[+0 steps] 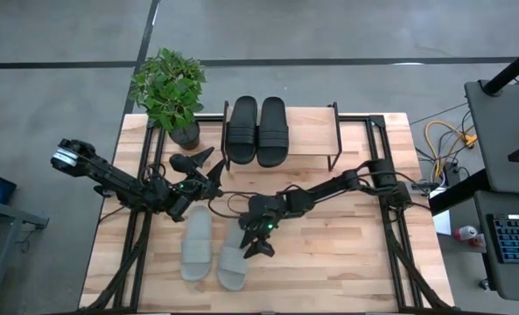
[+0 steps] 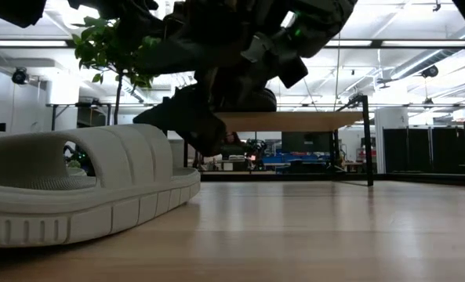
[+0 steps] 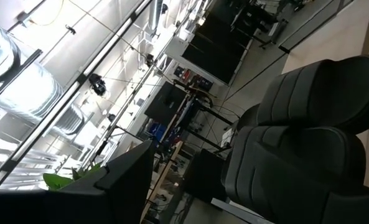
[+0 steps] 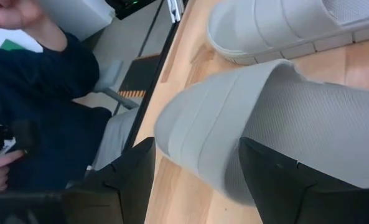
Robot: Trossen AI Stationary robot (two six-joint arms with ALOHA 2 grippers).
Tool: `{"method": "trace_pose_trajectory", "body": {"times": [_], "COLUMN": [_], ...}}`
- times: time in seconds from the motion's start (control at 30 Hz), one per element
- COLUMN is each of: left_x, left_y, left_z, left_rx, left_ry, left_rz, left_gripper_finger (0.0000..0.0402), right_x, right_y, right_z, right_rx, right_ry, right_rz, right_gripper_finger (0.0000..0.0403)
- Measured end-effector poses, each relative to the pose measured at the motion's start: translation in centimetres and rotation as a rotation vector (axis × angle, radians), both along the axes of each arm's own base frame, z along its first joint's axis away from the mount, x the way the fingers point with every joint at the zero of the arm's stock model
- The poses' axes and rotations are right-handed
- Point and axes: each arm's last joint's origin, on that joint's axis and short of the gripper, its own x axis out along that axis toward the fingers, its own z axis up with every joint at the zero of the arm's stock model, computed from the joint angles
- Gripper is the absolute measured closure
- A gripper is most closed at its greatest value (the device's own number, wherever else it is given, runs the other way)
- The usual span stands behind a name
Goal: Pick and place slides into the shelf
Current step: Put the right gray slide on the shelf
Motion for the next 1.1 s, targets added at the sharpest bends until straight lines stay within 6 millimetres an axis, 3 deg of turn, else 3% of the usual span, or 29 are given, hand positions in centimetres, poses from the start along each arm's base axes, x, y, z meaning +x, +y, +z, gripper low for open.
{"method": "trace_pose_trajectory", "body": {"times": [0.43, 1.1], "left_x": [0.0, 0.0], "left_y": [0.0, 0.0], "left_z": [0.0, 0.0], "left_rx": [-0.001, -0.001], "left_ry": [-0.001, -0.001], "left_rz": [0.001, 0.001], "left_gripper_finger": [0.0143, 0.0143], "right_x": [-0.2, -0.5], "right_y": [0.1, 2.1], "right_z": [-0.4, -1.1], "right_rx": [0.006, -0.020], "right_ry": [0.021, 0.033], "right_rz": [-0.004, -0.013], "right_gripper_finger": [0.0181, 0.0181]}}
